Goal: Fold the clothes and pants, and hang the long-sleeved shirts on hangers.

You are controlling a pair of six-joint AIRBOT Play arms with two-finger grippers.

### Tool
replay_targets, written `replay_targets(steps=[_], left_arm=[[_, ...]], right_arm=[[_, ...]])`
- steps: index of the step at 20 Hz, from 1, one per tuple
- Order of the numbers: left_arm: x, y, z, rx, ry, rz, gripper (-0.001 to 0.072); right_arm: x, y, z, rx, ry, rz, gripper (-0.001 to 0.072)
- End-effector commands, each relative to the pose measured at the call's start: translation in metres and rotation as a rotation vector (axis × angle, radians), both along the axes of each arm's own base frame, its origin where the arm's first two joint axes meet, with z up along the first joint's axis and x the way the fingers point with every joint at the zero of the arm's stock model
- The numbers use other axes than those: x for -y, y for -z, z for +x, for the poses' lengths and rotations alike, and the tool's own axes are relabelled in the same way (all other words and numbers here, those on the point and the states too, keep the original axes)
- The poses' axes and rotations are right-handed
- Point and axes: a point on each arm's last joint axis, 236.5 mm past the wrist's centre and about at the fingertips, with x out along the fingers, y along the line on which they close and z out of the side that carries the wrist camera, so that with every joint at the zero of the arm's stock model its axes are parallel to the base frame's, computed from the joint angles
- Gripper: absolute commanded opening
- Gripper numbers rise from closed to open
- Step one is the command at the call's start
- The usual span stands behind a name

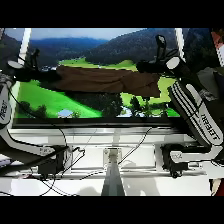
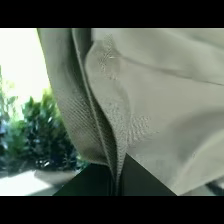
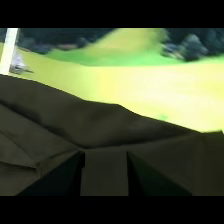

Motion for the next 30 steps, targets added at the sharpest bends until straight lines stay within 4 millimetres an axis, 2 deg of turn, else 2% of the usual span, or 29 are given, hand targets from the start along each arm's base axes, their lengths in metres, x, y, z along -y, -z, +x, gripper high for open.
replay_targets(steps=[1,3,5,9,11,13,15,17,19,20,21,22,25,28,30], left_arm=[[-0.003,-0.075,-0.011,0.079,0.131,0.099,0.0009],[0.007,-0.128,-0.031,0.138,0.184,0.112,0.001],[0.017,-0.173,-0.055,0.208,0.216,0.136,0.001],[0.036,-0.241,-0.08,0.375,0.223,0.148,0.001],[0.047,-0.26,-0.086,0.427,0.228,0.113,0.0011],[0.059,-0.268,-0.085,0.447,0.236,0.057,0.0011],[0.065,-0.263,-0.084,0.436,0.252,0.04,0.0011],[0.076,-0.255,-0.081,0.413,0.282,0.024,0.001],[0.093,-0.242,-0.078,0.381,0.329,0.001,0.0011],[0.103,-0.235,-0.078,0.362,0.358,-0.012,0.001],[0.117,-0.226,-0.078,0.338,0.393,-0.027,0.001],[0.132,-0.217,-0.078,0.315,0.432,-0.041,0.001],[0.189,-0.189,-0.08,0.251,0.537,-0.09,0.0011],[0.268,-0.173,-0.076,0.253,0.583,-0.218,0.0011],[0.316,-0.155,-0.064,0.278,0.558,-0.256,0.0012]], right_arm=[[-0.049,-0.029,0.006,0.114,-0.088,-0.016,0.0019],[-0.086,-0.032,0.001,0.115,-0.12,0.016,0.0013],[-0.132,-0.029,-0.008,0.092,-0.168,0.051,0.0013],[-0.25,-0.013,-0.044,0.031,-0.294,0.128,0.0013],[-0.309,0.001,-0.077,-0.019,-0.381,0.15,0.0013],[-0.36,0.003,-0.11,-0.033,-0.466,0.172,0.0013],[-0.39,-0.004,-0.132,-0.021,-0.53,0.185,0.0013],[-0.396,-0.013,-0.139,-0.007,-0.563,0.178,0.0014],[-0.375,-0.009,-0.127,0.013,-0.591,0.077,0.0014],[-0.352,-0.004,-0.112,0.02,-0.595,-0.007,0.0014],[-0.321,0.003,-0.096,0.012,-0.591,-0.105,0.0013],[-0.286,0.008,-0.079,-0.01,-0.574,-0.195,0.0013],[-0.151,0.012,-0.027,-0.136,-0.442,-0.431,0.0013],[-0.037,-0.005,0.009,-0.232,-0.247,-0.436,0.0013],[0.028,-0.017,0.021,-0.273,-0.129,-0.421,0.0013]])
